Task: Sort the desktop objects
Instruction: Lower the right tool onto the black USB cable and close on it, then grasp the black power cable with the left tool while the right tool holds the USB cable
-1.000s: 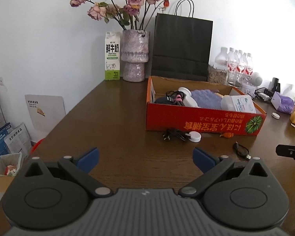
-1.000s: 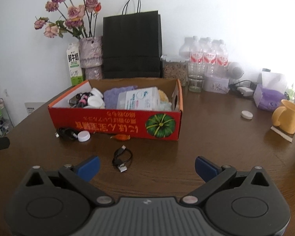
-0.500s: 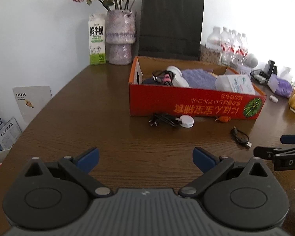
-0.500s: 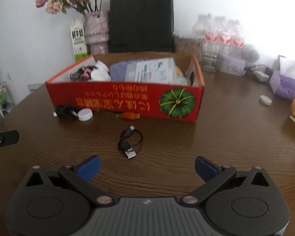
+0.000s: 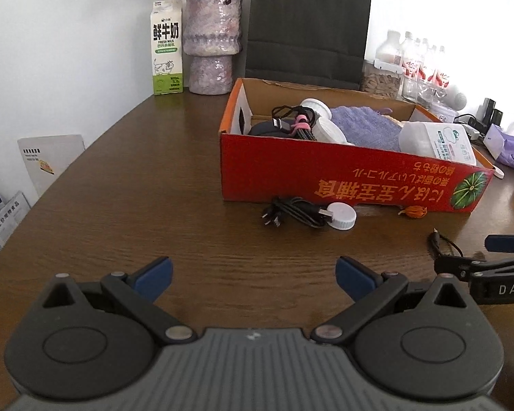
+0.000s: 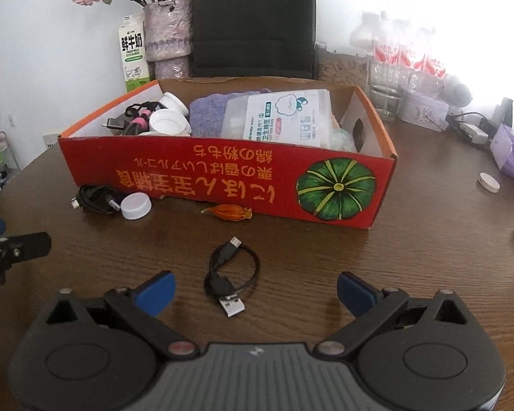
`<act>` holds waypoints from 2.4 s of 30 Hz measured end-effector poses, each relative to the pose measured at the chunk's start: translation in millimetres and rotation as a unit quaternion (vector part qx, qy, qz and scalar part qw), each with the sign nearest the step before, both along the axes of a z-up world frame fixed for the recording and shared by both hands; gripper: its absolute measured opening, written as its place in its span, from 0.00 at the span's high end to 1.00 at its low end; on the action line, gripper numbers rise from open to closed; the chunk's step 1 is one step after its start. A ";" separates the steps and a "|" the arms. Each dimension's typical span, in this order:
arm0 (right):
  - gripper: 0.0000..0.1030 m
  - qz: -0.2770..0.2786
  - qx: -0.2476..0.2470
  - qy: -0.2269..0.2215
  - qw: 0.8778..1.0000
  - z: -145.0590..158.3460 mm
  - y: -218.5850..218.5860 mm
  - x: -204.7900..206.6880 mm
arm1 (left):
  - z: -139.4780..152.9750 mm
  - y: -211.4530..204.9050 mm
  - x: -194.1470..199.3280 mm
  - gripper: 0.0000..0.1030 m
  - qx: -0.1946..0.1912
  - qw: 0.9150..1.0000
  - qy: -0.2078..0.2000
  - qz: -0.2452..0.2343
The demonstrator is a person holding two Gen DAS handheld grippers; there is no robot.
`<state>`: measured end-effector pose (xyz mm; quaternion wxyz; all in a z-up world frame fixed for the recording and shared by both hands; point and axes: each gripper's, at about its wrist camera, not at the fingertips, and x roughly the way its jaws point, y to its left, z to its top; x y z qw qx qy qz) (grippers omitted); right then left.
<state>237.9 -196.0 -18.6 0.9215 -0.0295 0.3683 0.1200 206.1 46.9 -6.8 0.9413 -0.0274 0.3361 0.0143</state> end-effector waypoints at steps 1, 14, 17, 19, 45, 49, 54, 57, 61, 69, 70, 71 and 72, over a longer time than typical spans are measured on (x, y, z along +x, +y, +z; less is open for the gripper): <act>0.06 0.000 0.002 0.001 1.000 -0.6 0.1 1.4 | -0.9 -0.6 1.9 0.00 -0.001 1.000 0.000 0.000; 0.35 0.018 0.002 -0.010 1.000 -2.0 4.8 -0.4 | -9.5 -5.6 12.9 0.00 -0.002 1.000 0.010 -0.001; 0.45 0.022 0.004 -0.014 1.000 -1.1 4.7 -1.5 | -9.6 -4.9 13.3 0.00 -0.004 1.000 0.011 0.003; 0.52 0.026 0.002 -0.016 1.000 -0.7 5.5 -2.7 | -9.7 -4.7 12.9 0.00 -0.004 1.000 0.012 0.004; 0.71 0.022 0.022 -0.032 0.999 7.9 -5.6 -0.1 | 0.2 -23.2 39.3 0.00 0.039 0.999 -0.009 -0.017; 0.71 0.020 0.021 -0.044 0.999 15.5 -9.8 5.6 | -2.6 -25.0 53.0 0.00 0.033 0.999 -0.008 -0.020; 0.71 0.022 0.035 -0.051 0.998 18.5 -11.7 12.6 | -7.5 -33.5 60.5 0.00 0.043 0.999 -0.017 -0.023; 0.71 0.020 0.041 -0.048 0.998 13.6 -13.1 14.3 | -11.9 -34.2 61.7 0.00 0.047 0.998 -0.022 -0.019; 0.71 0.015 0.051 -0.041 0.998 7.4 -15.8 15.2 | -15.2 -29.1 61.0 0.01 0.042 0.999 -0.030 -0.013; 0.71 0.013 0.052 -0.039 0.998 2.1 -16.8 13.1 | -18.8 -23.4 61.2 0.23 0.023 0.999 -0.024 -0.027; 0.71 0.013 0.052 -0.039 0.998 1.6 -16.8 13.0 | -19.4 -23.2 61.7 0.28 0.022 0.999 -0.021 -0.028; 0.71 0.013 0.051 -0.039 0.998 1.3 -16.7 12.8 | -20.1 -22.6 62.2 0.31 0.019 0.999 -0.018 -0.029; 0.71 0.013 0.050 -0.040 0.998 1.2 -16.6 12.3 | -20.3 -21.7 62.1 0.37 0.016 0.999 -0.018 -0.029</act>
